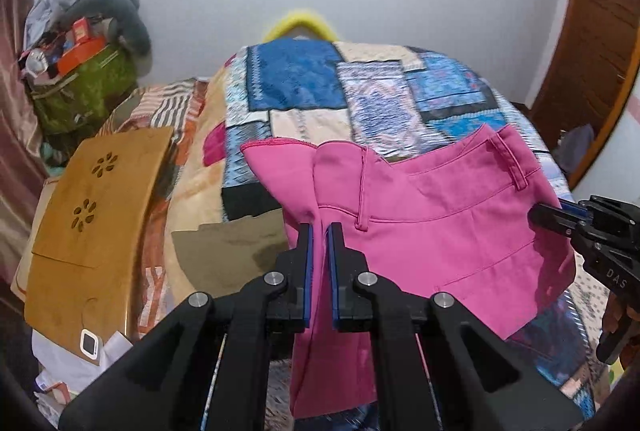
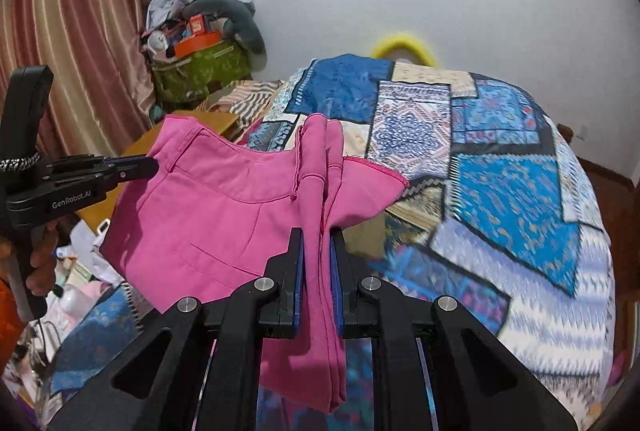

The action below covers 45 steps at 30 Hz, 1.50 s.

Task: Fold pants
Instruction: 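Carry the pink pants with the left gripper onto the olive pants, then open the left gripper and release the pink pants on the olive pants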

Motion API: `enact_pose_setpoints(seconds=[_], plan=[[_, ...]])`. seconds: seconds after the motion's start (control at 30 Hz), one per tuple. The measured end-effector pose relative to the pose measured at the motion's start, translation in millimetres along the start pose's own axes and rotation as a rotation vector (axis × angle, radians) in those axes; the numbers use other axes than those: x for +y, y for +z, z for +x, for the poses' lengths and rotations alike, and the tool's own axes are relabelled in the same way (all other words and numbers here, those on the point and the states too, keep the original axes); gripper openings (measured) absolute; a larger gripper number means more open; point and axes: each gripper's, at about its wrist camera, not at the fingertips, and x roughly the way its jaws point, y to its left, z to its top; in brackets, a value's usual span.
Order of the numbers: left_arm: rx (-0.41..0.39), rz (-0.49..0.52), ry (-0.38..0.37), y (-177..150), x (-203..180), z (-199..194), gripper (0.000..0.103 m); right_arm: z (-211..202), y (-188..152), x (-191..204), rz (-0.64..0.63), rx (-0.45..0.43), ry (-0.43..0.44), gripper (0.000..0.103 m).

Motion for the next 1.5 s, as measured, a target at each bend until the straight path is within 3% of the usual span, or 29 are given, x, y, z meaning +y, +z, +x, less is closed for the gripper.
enact_pose_setpoints(seconds=[0.4,0.7,0.87,0.9,0.97,1.0,1.13,1.23,1.5], plan=[[0.092,-0.038,0.083,-2.2,37.4,93.2,0.006,100.5,12.9,-6.4,0.029,0.114,0.008,0.01],[0.196,-0.085,0.096,-24.0,58.1,145.6,0.008,128.9,9.0,-11.8,0.019,0.181,-0.011,0.012],[0.213,-0.1,0.142,-28.0,64.2,147.8,0.028,129.6,5.4,-23.8,0.007,0.226,-0.105,0.012],[0.216,-0.103,0.154,-28.8,66.1,146.5,0.032,129.1,5.2,-28.9,0.02,0.234,-0.109,0.012],[0.213,-0.09,0.193,-29.7,68.9,141.7,0.05,124.2,4.2,-36.0,0.038,0.235,-0.126,0.012],[0.211,-0.082,0.203,-30.3,69.6,139.5,0.052,120.0,3.6,-38.4,0.044,0.236,-0.13,0.012],[0.221,-0.079,0.194,-30.5,73.2,121.0,0.052,94.1,2.0,-39.8,0.06,0.221,-0.129,0.014],[0.189,-0.084,0.158,-27.1,69.7,92.2,0.052,65.6,5.2,-29.5,0.042,0.169,-0.123,0.024],[-0.01,-0.018,0.054,-13.8,27.7,-32.8,0.052,-40.2,20.5,19.3,-0.002,-0.072,-0.06,0.027]])
